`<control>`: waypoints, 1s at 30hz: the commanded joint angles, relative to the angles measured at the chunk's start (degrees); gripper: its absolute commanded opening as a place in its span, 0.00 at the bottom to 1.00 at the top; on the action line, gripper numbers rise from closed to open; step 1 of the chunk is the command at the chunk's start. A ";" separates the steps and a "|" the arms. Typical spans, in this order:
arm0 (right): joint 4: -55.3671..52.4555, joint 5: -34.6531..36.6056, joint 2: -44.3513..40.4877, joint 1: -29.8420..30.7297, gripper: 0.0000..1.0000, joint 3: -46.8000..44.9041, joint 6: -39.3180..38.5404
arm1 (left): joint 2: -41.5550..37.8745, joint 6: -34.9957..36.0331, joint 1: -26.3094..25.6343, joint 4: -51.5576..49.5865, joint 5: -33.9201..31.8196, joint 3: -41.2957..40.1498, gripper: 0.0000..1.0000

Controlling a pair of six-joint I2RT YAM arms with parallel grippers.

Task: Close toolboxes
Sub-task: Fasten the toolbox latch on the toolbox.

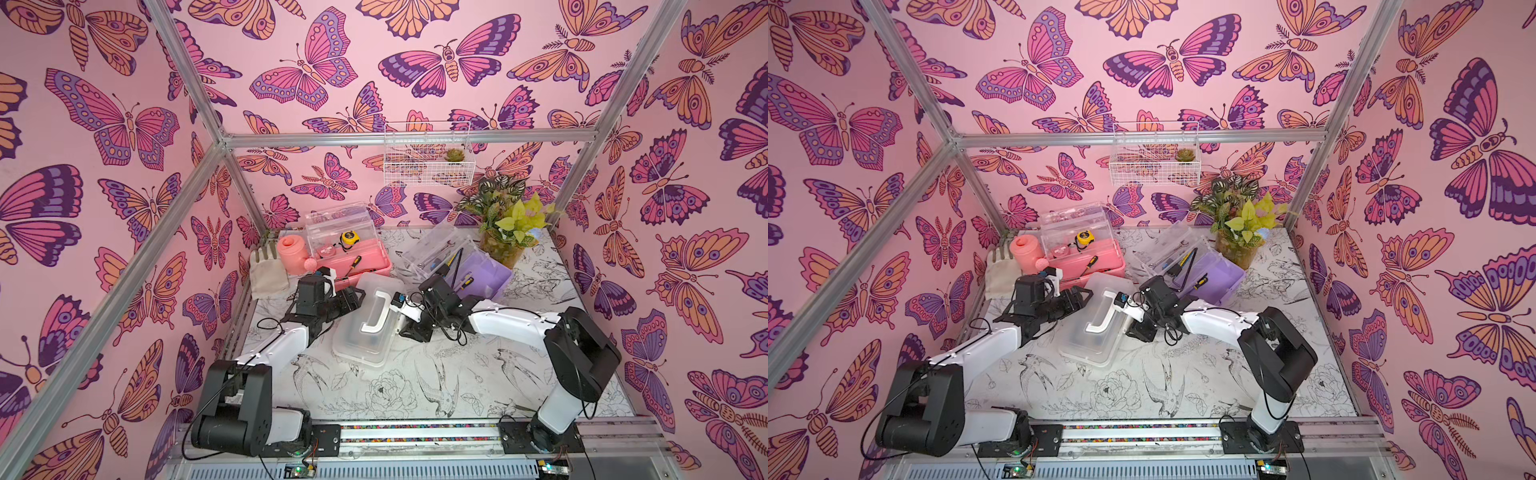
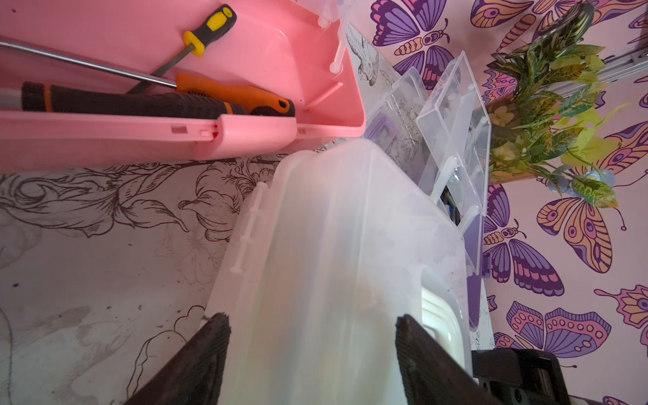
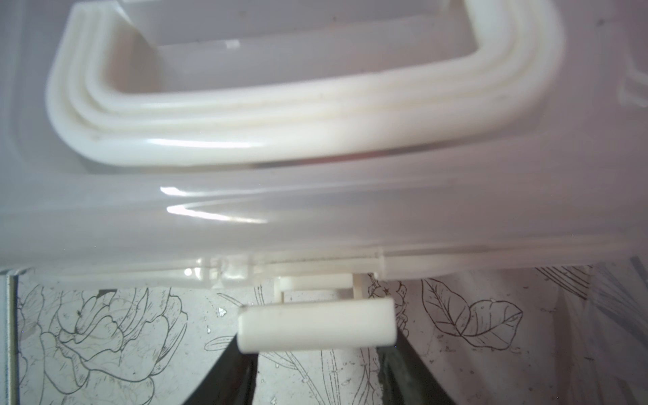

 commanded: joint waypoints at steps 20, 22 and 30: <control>-7.36 1.78 6.80 2.97 0.40 13.53 -0.02 | 3.30 -0.68 0.25 1.65 2.61 -3.64 0.75; -7.72 1.48 7.07 3.07 0.40 14.01 0.17 | 3.30 -0.75 0.23 1.88 2.66 -3.72 0.75; -6.97 1.08 8.65 3.08 0.39 14.50 0.88 | 3.20 -1.15 0.31 2.42 2.92 -4.16 0.75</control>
